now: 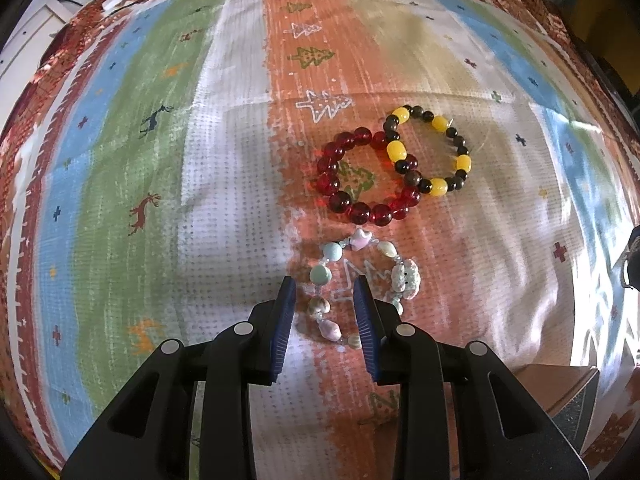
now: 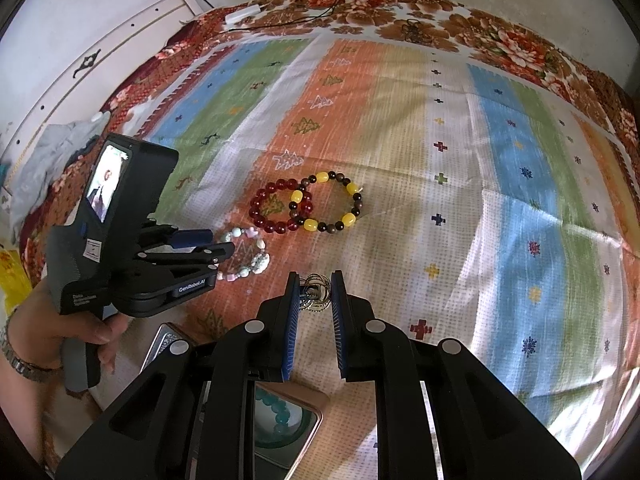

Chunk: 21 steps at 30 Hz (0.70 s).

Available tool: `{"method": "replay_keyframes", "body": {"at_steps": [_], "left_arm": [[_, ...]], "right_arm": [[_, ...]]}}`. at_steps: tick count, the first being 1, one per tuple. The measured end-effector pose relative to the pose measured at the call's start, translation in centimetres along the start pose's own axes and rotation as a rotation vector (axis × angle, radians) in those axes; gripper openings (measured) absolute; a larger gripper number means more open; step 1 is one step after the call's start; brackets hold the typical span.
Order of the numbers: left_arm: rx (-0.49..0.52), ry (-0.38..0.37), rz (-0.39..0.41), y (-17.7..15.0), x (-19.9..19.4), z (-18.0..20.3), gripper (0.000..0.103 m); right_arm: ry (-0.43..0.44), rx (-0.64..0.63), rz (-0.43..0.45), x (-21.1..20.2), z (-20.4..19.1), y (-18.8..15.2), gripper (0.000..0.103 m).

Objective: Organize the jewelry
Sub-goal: 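Carry the white bead bracelet toward the tin with the left gripper while the right holds the charm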

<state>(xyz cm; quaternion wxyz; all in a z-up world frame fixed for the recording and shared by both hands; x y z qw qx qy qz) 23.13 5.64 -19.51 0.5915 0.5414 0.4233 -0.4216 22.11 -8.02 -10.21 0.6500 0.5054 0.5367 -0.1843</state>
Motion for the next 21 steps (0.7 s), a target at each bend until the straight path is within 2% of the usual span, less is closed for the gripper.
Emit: {"method": "replay_keyframes", "body": {"at_steps": [11, 16, 21], "left_arm": [[0.015, 0.019, -0.013, -0.42, 0.93, -0.27, 0.029], [0.009, 0.018, -0.011, -0.35, 1.01, -0.48, 0.011], [0.007, 0.016, -0.01, -0.36, 0.85, -0.62, 0.011]], "right_arm": [[0.002, -0.002, -0.003, 0.06, -0.02, 0.04, 0.016], [0.002, -0.002, -0.004, 0.09, -0.04, 0.01, 0.016], [0.003, -0.008, -0.008, 0.22, -0.07, -0.09, 0.016]]}}
Point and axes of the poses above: each gripper's, at about its wrist camera, not at the fingertips, and x roughly the way its jaws point, z to its right, y to its top, the point moved 8 cm from there along x, roughly the way its jaws point
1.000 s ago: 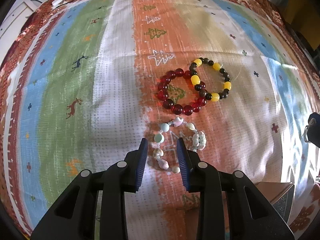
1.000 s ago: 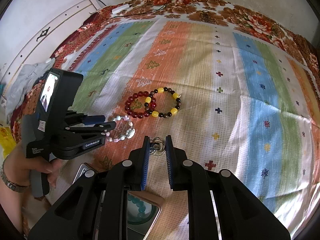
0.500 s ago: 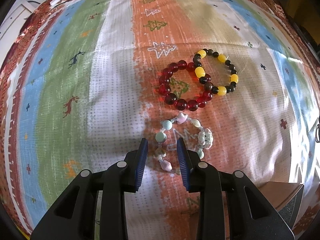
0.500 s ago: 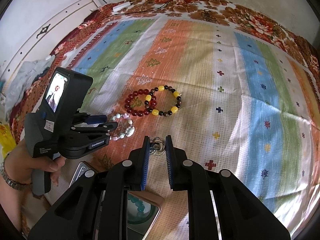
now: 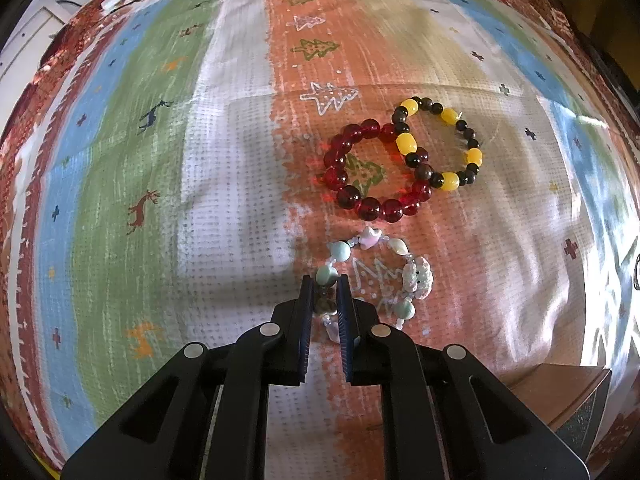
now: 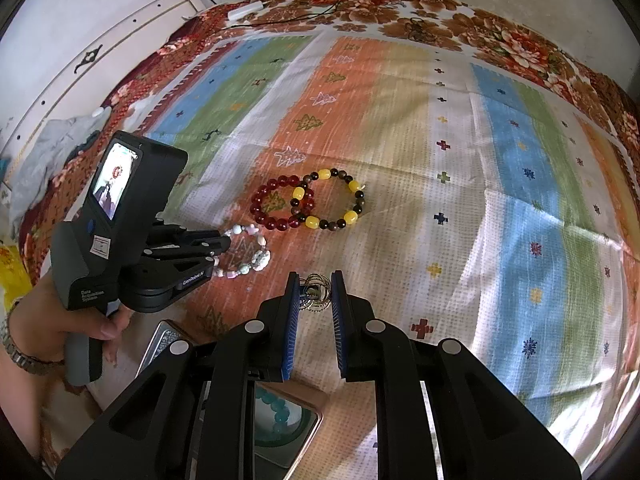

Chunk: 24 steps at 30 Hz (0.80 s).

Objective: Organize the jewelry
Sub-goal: 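Carry the white bead bracelet toward the tin with the left gripper while the right holds the charm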

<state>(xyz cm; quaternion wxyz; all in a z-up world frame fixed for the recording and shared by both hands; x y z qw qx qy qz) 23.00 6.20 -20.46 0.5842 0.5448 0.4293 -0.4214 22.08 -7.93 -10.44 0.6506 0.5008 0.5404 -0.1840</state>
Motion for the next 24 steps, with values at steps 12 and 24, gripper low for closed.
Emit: {"method": "replay_keyframes", "body": {"at_steps": [12, 24], "left_arm": [[0.006, -0.046, 0.068, 0.2, -3.4, 1.6, 0.011], [0.001, -0.081, 0.129, 0.4, -5.9, 2.7, 0.011]], "right_arm": [[0.001, -0.003, 0.004, -0.1, -0.1, 0.0, 0.016], [-0.001, 0.001, 0.004, -0.2, 0.2, -0.1, 0.016]]}}
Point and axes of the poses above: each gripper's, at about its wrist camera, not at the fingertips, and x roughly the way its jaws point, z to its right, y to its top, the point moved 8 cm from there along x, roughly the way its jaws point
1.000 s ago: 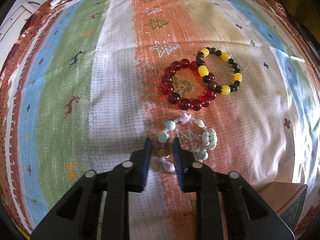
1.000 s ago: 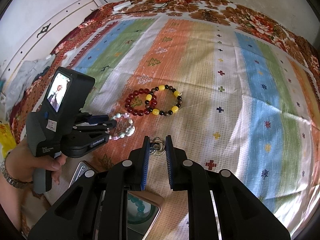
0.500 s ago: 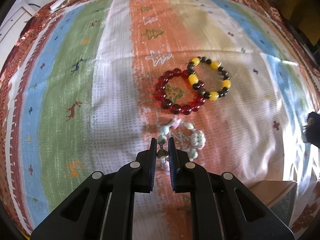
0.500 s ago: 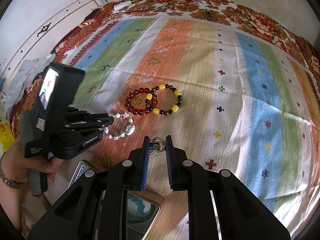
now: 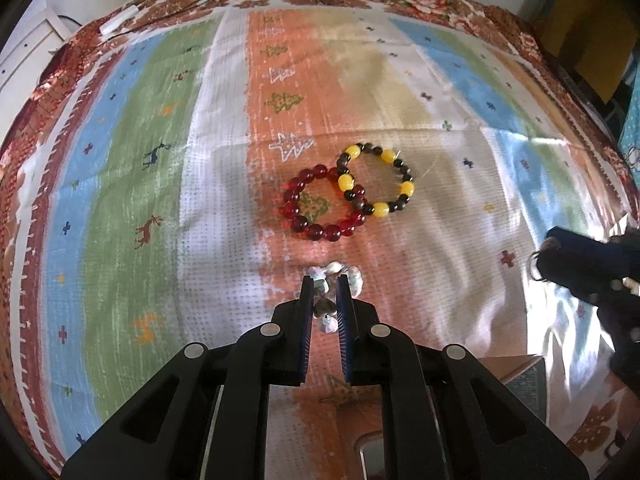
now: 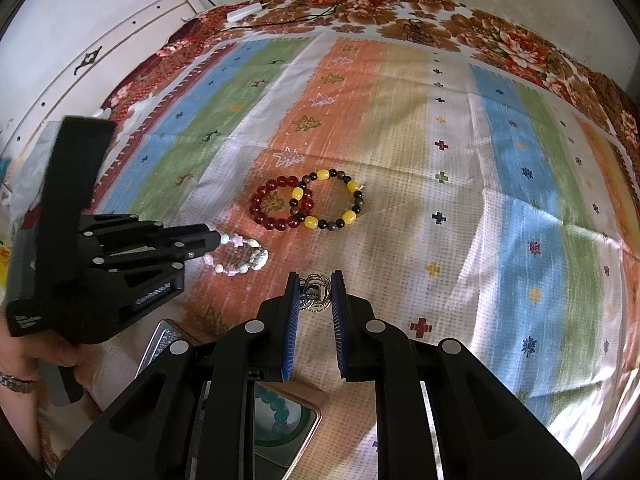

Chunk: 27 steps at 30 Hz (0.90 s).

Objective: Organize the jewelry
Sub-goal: 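Carry the white bead bracelet toward the tin with the left gripper while the right holds the charm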

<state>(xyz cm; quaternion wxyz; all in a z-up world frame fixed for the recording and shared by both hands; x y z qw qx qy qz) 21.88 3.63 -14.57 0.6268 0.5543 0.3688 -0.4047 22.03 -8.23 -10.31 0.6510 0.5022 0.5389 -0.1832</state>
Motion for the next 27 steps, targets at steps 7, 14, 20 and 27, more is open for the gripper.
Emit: {"method": "replay_keyframes", "body": {"at_steps": [7, 14, 20, 27], "left_arm": [[-0.006, -0.029, 0.041, 0.5, -1.6, 0.9, 0.011], [-0.01, -0.065, 0.104, 0.9, -4.3, 1.7, 0.011], [-0.007, -0.087, 0.148, 1.0, -6.3, 2.2, 0.011], [-0.008, -0.129, 0.188, 0.3, -8.4, 2.7, 0.011]], "right_arm": [[0.0, -0.003, -0.012, 0.4, -0.1, -0.2, 0.016], [-0.002, 0.0, -0.012, 0.3, -0.1, -0.3, 0.016], [0.002, -0.002, -0.005, 0.0, -0.3, -0.5, 0.016], [0.003, 0.011, 0.038, -1.5, -0.4, -0.6, 0.016]]}}
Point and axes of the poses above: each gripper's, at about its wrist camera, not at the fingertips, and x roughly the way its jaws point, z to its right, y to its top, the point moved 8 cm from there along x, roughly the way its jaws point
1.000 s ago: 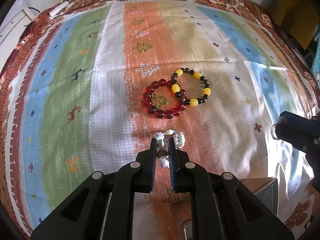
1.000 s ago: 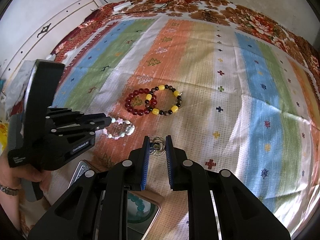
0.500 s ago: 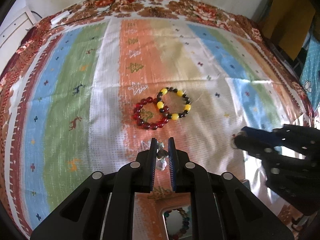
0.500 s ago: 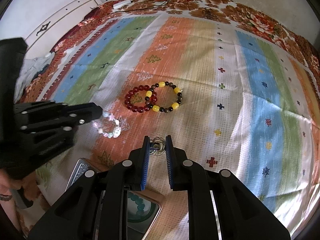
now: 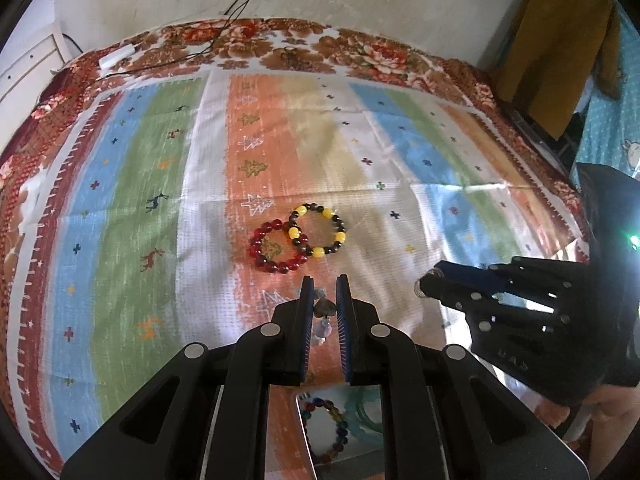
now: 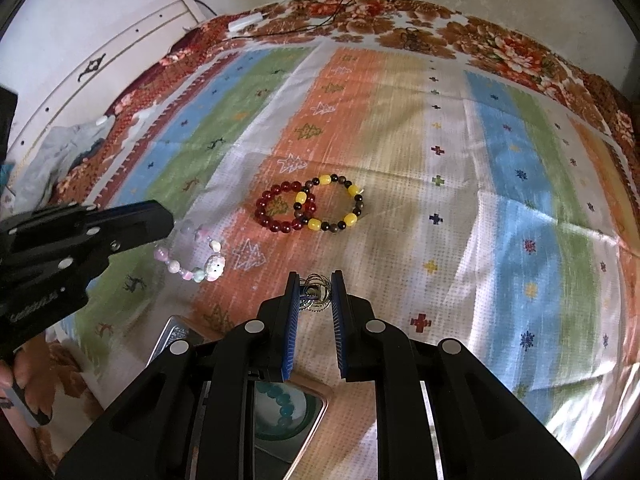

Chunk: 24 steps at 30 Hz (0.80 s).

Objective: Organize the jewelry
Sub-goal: 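Carry the white bead bracelet toward the tin with the left gripper while the right holds the charm, then hold the white bracelet and gold charm above the silver tin with both grippers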

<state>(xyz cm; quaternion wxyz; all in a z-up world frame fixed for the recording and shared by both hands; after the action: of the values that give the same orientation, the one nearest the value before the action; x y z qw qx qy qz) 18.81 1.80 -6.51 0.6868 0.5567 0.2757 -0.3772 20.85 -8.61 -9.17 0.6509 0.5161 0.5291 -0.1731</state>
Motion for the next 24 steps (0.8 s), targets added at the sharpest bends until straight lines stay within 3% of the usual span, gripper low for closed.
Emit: {"method": "replay_keyframes", "body": {"at_steps": [8, 10, 24], "left_arm": [[0.015, -0.024, 0.035, -1.3, -2.2, 1.2, 0.01], [0.015, -0.028, 0.038, -1.7, -2.5, 1.4, 0.002], [-0.001, -0.017, 0.026, -3.3, -2.5, 0.8, 0.002]], "right_arm": [[-0.007, -0.01, 0.023, -1.0, -0.7, -1.1, 0.016], [0.001, -0.011, 0.032, -1.6, -1.0, -1.5, 0.016], [0.016, -0.019, 0.015, -2.0, -1.6, -3.4, 0.016]]}}
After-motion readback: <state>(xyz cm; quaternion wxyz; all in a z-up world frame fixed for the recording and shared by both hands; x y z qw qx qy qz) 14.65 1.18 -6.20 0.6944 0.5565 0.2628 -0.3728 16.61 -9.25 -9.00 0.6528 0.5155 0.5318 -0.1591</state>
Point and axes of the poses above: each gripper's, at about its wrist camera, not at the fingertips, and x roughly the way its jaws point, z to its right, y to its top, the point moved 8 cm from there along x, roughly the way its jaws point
